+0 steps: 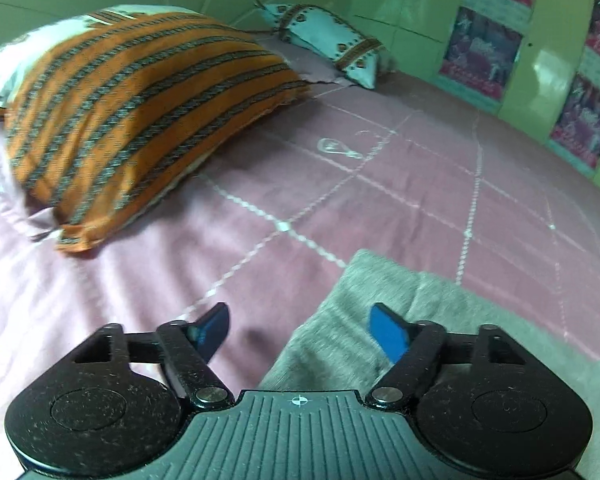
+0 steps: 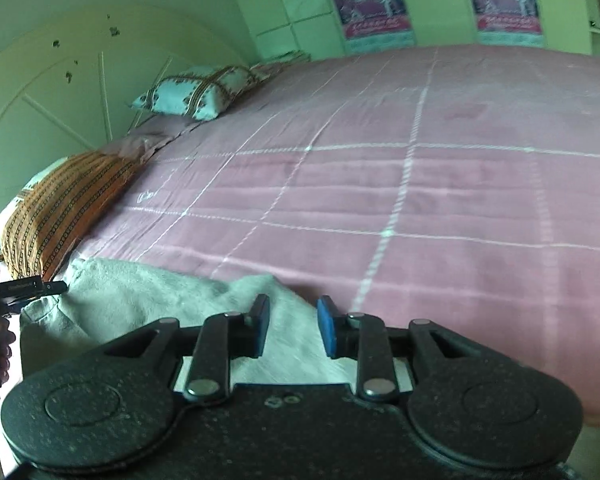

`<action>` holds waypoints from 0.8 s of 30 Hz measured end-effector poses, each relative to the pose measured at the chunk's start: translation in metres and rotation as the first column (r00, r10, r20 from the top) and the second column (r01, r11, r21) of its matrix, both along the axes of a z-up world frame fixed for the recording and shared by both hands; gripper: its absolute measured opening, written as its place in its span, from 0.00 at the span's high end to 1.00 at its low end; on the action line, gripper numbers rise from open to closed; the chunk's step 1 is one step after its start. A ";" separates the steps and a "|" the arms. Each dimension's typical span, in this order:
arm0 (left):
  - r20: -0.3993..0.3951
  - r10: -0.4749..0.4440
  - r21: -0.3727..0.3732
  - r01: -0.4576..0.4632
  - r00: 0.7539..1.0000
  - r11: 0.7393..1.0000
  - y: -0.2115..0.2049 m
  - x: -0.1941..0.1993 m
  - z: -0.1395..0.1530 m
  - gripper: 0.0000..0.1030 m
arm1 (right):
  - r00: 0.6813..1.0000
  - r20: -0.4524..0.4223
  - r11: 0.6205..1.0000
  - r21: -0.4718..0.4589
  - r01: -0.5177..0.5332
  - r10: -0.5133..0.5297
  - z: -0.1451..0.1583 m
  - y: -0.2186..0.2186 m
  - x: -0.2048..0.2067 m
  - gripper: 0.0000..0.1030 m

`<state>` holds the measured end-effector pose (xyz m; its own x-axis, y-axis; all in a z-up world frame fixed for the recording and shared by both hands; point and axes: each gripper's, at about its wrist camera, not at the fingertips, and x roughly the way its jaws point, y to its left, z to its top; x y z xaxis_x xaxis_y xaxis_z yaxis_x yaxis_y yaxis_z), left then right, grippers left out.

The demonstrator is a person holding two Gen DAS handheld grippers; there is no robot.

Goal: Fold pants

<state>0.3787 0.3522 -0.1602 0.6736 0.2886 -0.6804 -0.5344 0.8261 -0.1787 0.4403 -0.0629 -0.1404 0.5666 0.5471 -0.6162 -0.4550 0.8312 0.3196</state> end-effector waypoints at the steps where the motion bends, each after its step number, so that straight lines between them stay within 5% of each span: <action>1: 0.013 -0.012 -0.021 0.012 1.000 1.000 0.004 0.006 0.001 0.35 | 1.000 -0.004 1.000 -0.006 -0.003 0.003 -0.004 0.001 0.004 0.81; 8: 0.007 -0.121 -0.096 0.121 0.993 0.988 0.008 0.045 0.003 0.36 | 1.000 -0.022 1.000 -0.001 0.002 -0.002 -0.015 0.015 0.032 0.69; 10: -0.007 -0.145 -0.085 0.144 0.989 0.986 0.001 0.051 -0.002 0.52 | 0.997 -0.066 0.999 -0.012 -0.031 0.030 -0.023 0.025 0.038 0.68; 12: 0.001 -0.165 -0.072 0.165 0.986 0.984 -0.004 0.051 -0.004 0.65 | 0.994 -0.093 0.997 -0.039 -0.068 0.064 -0.031 0.040 0.040 0.72; 14: 0.034 -0.161 -0.105 0.164 0.986 0.981 0.000 0.047 -0.003 0.76 | 0.993 -0.068 0.992 -0.076 -0.100 0.095 -0.033 0.050 0.034 0.98; 18: 0.027 -0.095 -0.024 0.096 0.995 0.995 0.006 0.044 0.004 0.88 | 0.996 0.013 0.993 -0.084 -0.082 0.084 -0.017 0.052 0.027 0.99; 21: -0.083 -0.061 0.051 0.066 0.995 0.997 0.008 0.046 -0.012 0.99 | 0.997 0.032 0.987 -0.146 -0.068 0.073 -0.027 0.057 0.028 1.00; 24: -0.072 -0.032 0.023 0.034 0.997 0.999 0.016 0.031 -0.013 0.99 | 0.997 0.046 0.975 -0.217 -0.054 0.066 -0.036 0.066 0.026 0.97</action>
<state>0.4095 0.3677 -0.1733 0.6332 0.2837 -0.7201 -0.5173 0.8472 -0.1212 0.4663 0.0029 -0.1760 0.5715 0.4384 -0.6936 -0.5173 0.8487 0.1102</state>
